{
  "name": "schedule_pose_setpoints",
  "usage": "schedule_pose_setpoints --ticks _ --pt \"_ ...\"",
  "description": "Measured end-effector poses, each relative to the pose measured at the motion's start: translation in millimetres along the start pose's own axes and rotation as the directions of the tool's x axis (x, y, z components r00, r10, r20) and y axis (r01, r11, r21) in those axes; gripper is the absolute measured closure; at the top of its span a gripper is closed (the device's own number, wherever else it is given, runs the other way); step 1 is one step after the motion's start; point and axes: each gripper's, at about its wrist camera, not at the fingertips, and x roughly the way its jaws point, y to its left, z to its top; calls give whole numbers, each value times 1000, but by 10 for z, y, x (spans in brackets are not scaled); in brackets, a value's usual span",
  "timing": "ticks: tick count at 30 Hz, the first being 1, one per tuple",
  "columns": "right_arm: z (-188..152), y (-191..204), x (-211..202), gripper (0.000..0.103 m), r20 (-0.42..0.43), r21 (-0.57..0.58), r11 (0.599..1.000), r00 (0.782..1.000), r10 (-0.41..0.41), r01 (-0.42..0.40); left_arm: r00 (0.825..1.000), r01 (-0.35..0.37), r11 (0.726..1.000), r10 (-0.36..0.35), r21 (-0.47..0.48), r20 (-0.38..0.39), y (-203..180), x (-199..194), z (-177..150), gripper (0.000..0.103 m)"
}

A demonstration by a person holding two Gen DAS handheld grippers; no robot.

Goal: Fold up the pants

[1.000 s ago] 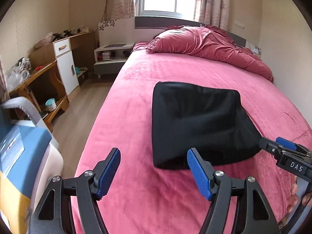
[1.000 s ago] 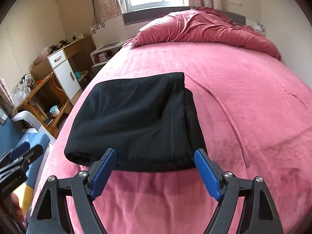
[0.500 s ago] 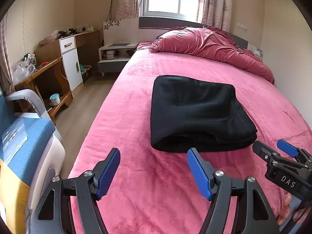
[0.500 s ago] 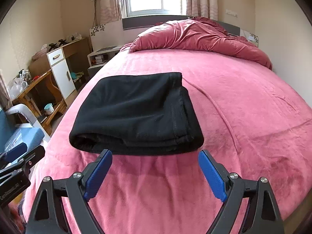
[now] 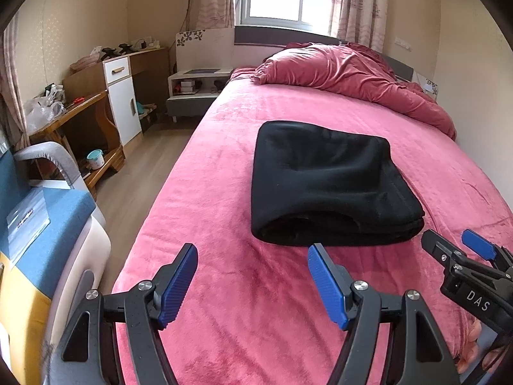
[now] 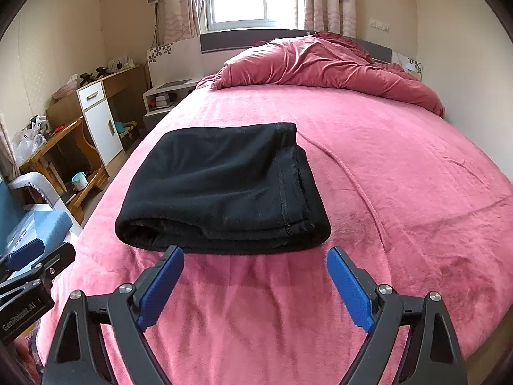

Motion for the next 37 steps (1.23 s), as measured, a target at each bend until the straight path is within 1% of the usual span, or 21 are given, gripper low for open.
schedule_pose_setpoints --ticks 26,30,33,35,37 --pt "-69 26 7 10 -12 -16 1000 1000 0 -1 1000 -31 1000 31 -8 0 6 -21 -59 30" --pt "-80 19 20 10 -16 -18 1000 1000 -1 1 1000 -18 1000 17 -13 -16 11 8 -73 30" --pt "-97 4 43 10 -22 -17 1000 1000 -2 2 1000 -7 1000 7 -16 -11 27 28 -105 30" --pt "-110 -10 61 10 -27 -19 1000 1000 -5 4 1000 4 1000 -5 -25 -8 45 38 -120 35" --pt "-126 -30 86 10 -34 -17 1000 999 -9 9 1000 0 1000 0 -16 -6 46 61 -139 35"
